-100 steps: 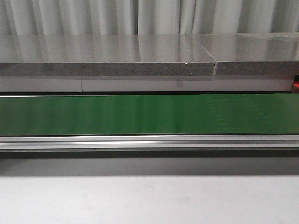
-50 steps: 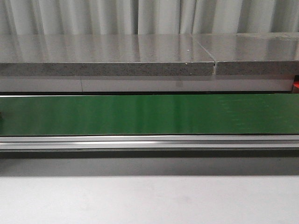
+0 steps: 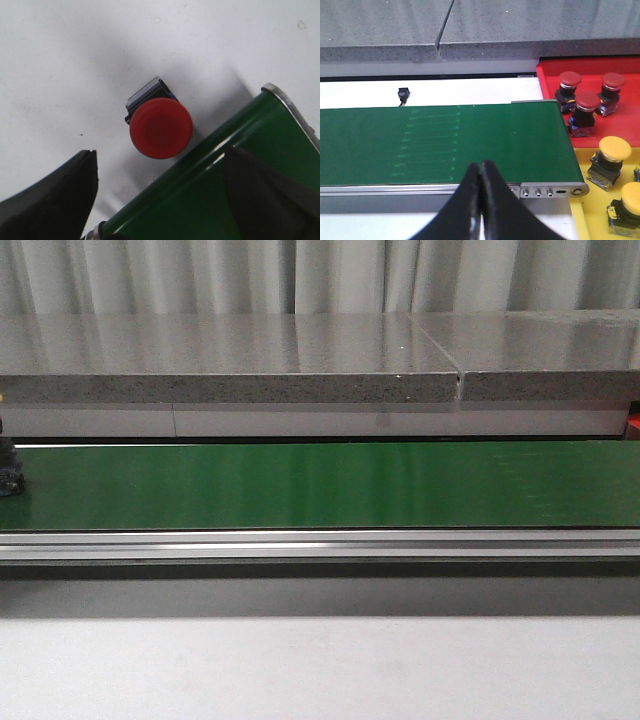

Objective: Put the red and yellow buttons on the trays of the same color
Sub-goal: 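Move the left gripper to the red button and grasp it, then place the red button on the belt and open the left gripper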

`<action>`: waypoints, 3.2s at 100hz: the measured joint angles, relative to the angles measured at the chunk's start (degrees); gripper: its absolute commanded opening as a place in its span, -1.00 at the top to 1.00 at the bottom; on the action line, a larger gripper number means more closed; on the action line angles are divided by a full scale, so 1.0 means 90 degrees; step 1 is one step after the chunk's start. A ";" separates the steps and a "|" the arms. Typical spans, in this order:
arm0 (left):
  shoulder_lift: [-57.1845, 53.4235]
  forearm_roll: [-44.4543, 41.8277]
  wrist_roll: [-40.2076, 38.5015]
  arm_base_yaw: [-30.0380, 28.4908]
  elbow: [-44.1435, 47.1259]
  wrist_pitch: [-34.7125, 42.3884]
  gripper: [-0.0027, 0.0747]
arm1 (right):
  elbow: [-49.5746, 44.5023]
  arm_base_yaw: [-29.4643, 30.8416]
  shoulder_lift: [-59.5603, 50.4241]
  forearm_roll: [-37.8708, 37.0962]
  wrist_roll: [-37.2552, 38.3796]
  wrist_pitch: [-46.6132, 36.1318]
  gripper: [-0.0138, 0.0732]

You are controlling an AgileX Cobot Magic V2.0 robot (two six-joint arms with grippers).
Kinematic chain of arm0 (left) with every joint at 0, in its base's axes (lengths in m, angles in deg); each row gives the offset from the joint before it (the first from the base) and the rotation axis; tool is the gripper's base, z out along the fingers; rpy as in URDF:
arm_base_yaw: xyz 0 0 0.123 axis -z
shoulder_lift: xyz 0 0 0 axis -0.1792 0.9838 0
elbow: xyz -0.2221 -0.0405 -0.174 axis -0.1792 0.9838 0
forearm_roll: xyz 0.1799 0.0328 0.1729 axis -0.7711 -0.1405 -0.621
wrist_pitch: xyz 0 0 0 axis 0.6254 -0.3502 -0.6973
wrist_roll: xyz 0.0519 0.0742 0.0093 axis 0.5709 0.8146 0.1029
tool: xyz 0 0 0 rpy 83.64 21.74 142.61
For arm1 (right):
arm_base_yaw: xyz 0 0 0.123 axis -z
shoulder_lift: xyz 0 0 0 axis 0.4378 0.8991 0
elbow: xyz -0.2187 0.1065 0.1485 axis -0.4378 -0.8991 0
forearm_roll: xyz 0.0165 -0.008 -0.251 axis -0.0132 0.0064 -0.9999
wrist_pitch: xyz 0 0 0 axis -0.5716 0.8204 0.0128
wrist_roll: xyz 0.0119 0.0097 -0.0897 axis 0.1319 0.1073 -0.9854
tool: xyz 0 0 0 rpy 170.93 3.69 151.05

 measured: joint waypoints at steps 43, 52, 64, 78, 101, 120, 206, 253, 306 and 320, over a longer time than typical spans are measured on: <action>0.0558 0.0010 0.0000 0.0000 -0.0001 0.0372 -0.40 | 0.0000 0.0000 0.0000 0.0000 0.0000 0.0000 0.84; 0.0626 0.0010 0.0000 0.0000 -0.0013 0.0401 -0.40 | 0.0000 0.0000 0.0000 0.0000 0.0000 0.0000 0.84; 0.0670 0.0010 0.0000 0.0000 -0.0013 0.0420 -0.40 | 0.0000 0.0000 0.0000 0.0000 0.0000 0.0000 0.84; 0.0728 0.0010 0.0000 0.0000 -0.0013 0.0483 -0.38 | 0.0000 0.0000 0.0000 0.0000 0.0000 0.0000 0.84; 0.0732 0.0010 0.0000 0.0000 -0.0013 0.0513 0.18 | 0.0000 0.0000 0.0000 0.0000 0.0000 0.0000 0.84; 0.0732 0.0010 0.0000 0.0000 -0.0013 0.0513 0.59 | 0.0000 0.0000 0.0000 0.0000 0.0000 0.0000 0.84; -0.1374 -0.0020 0.2952 0.0103 -0.0013 -0.0365 0.72 | 0.0000 0.0000 0.0000 0.0000 0.0000 0.0000 0.84; -0.1513 0.0269 0.3308 0.0841 0.0613 -0.0249 0.72 | 0.0000 0.0000 0.0000 -0.0011 0.0000 0.0000 0.84; -0.1194 0.0269 0.3312 0.0841 0.0873 0.0114 -0.50 | 0.0000 0.0000 0.0000 -0.0011 0.0000 0.0000 0.84; -0.1276 0.0337 0.3312 0.0854 0.0873 0.0305 -0.53 | 0.0000 0.0000 0.0000 -0.0011 0.0000 0.0000 0.84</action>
